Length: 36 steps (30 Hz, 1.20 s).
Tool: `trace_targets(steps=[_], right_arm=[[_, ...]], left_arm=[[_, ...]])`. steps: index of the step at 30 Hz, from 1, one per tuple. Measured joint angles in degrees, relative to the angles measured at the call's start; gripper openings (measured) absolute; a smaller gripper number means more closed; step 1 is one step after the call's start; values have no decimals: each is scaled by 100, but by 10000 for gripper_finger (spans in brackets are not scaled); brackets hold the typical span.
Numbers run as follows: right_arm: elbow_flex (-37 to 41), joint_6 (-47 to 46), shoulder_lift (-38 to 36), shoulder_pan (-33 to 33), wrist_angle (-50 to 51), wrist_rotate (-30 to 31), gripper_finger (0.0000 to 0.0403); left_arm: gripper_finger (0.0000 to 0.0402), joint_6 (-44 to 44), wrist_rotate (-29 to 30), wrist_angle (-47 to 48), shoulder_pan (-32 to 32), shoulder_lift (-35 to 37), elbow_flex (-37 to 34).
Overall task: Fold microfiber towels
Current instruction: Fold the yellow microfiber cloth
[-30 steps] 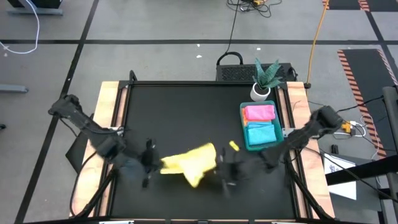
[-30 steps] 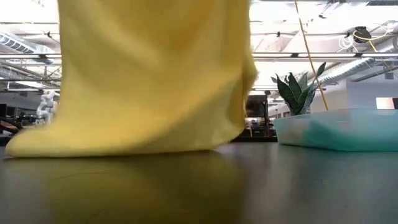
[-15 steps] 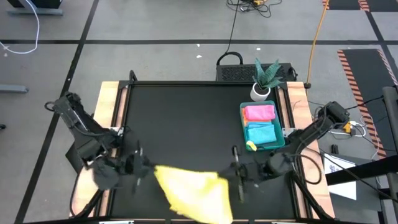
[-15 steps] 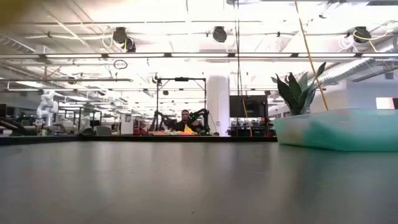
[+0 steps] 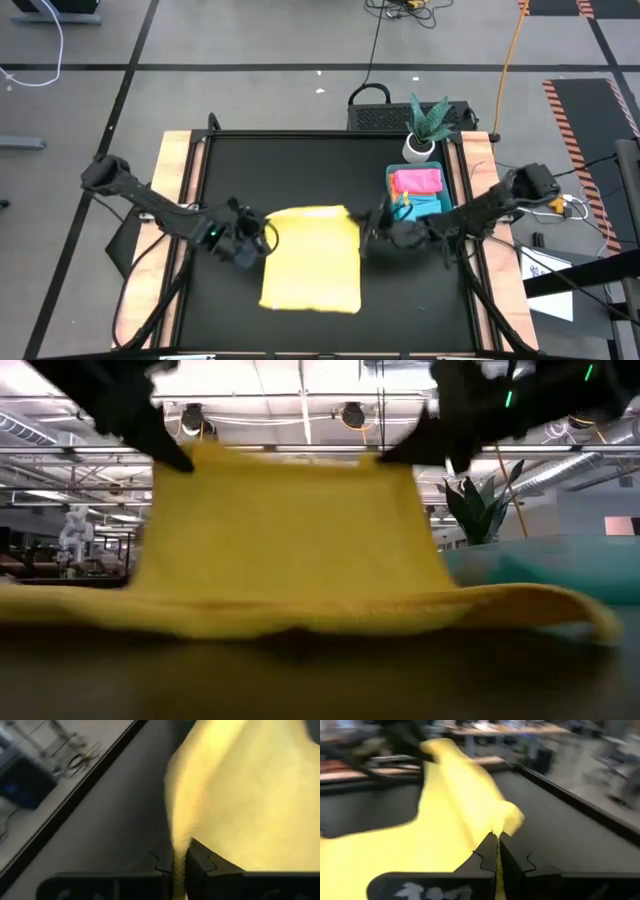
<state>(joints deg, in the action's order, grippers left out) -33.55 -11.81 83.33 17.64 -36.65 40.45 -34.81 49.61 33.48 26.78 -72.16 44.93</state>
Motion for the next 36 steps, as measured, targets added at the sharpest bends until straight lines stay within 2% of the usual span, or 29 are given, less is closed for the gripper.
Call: trace_targets(steps=[2, 5, 10, 15, 20, 26, 29, 33, 36], right_arm=[[424, -319, 120, -372, -437, -74, 0], [748, -396, 375, -817, -1068, -636, 0], [767, -158, 725, -1260, -1204, -897, 9], [525, 104, 1088, -1686, -1278, -777, 34], [427, 352, 1165, -1899, -1268, 52, 72], [424, 212, 563, -1752, -864, 136, 122], [423, 167, 308, -1362, -718, -283, 128], [412, -260, 324, -677, -747, -1130, 120], [378, -414, 490, -45, -730, -1514, 112]], left_arm=[[21, 14, -4, -401, -281, 0, -370], [10, 270, -50, -1113, -653, 0, -888], [12, 920, -155, -2469, -1143, 0, -1587], [79, 1337, -150, -3299, -1753, 0, -1887], [143, 1494, -152, -3332, -2356, 2, -1902], [169, 1461, -185, -3153, -2542, 9, -1900], [162, 1463, -782, -3229, -2316, 11, -1900], [140, 1438, -2098, -3503, -1794, 11, -1900], [121, 1468, -3029, -3753, -1199, 11, -1900]])
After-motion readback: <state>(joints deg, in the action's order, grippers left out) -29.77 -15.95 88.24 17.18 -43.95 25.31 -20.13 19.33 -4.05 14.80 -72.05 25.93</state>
